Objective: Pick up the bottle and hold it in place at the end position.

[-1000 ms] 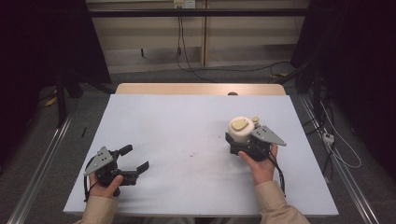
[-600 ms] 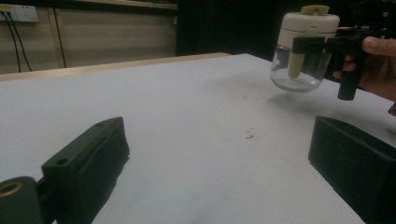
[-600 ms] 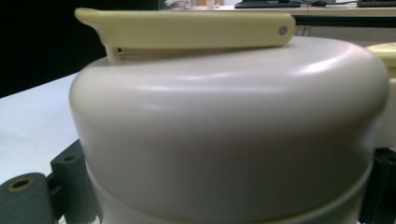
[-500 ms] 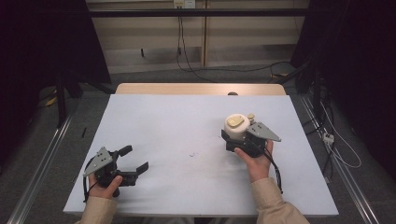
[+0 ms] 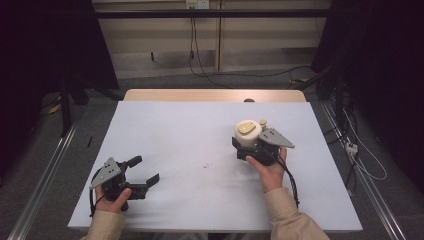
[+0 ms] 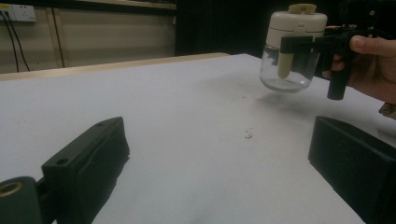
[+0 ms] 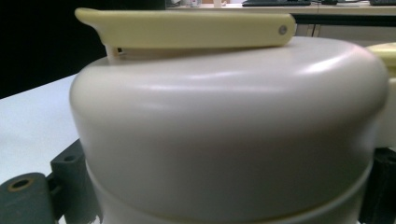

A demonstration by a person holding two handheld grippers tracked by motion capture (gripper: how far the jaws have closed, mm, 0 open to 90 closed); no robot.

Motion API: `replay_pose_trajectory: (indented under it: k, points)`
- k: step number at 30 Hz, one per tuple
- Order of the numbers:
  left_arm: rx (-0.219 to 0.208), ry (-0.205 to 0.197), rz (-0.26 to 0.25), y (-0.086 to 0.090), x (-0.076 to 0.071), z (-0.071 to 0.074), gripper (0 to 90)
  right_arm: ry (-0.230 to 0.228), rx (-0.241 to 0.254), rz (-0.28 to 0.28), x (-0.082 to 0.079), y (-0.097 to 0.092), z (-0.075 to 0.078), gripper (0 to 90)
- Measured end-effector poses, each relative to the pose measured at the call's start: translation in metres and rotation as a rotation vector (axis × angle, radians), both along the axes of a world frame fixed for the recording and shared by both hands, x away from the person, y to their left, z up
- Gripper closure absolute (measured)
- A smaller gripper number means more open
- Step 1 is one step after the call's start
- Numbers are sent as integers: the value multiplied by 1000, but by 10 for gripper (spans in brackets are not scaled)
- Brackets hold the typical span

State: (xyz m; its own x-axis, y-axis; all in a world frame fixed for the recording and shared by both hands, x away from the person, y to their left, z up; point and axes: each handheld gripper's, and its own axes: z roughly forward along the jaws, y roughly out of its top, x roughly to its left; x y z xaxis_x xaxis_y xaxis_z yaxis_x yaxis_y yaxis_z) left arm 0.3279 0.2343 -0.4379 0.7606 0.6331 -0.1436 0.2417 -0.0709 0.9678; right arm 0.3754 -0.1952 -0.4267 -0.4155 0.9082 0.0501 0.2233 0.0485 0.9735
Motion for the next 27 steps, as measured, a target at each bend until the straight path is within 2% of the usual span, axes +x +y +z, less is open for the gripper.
replay_pose_trajectory:
  k: [27]
  points:
    - [-11, 3, 2, 0, 0, -1, 42, -5, 10, 40, 17, 19, 1, 72]
